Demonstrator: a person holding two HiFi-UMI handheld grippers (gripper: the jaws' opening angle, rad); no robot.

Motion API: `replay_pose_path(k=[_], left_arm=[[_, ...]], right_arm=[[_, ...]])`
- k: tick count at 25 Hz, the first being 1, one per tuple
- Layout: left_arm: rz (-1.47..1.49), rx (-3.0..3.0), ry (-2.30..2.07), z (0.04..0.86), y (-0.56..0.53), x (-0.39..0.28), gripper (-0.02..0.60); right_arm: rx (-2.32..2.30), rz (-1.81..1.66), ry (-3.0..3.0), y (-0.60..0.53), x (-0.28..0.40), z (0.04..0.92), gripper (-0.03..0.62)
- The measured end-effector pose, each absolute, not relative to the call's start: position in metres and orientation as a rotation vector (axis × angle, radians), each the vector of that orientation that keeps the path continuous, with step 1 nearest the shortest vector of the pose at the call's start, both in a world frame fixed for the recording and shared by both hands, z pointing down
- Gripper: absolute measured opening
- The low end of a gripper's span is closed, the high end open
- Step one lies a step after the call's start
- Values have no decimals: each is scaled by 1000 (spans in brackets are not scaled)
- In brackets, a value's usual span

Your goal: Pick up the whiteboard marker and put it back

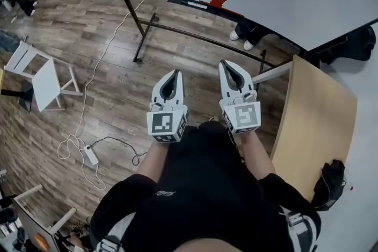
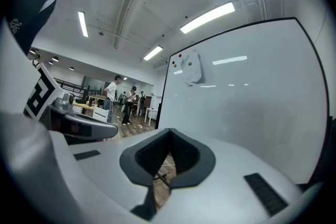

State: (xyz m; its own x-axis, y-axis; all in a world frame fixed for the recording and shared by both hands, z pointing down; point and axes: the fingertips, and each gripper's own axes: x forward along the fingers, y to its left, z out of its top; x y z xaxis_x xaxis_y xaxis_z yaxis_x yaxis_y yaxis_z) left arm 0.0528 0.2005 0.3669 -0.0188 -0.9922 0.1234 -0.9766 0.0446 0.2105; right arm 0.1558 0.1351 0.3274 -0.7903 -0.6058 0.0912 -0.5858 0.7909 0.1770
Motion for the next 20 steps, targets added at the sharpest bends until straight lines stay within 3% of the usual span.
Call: replay_pose_path(k=[20], left_arm=[[-46, 1975, -2046, 399, 136, 25, 6]], right_arm=[[911, -181, -2794, 44, 120, 353, 2]])
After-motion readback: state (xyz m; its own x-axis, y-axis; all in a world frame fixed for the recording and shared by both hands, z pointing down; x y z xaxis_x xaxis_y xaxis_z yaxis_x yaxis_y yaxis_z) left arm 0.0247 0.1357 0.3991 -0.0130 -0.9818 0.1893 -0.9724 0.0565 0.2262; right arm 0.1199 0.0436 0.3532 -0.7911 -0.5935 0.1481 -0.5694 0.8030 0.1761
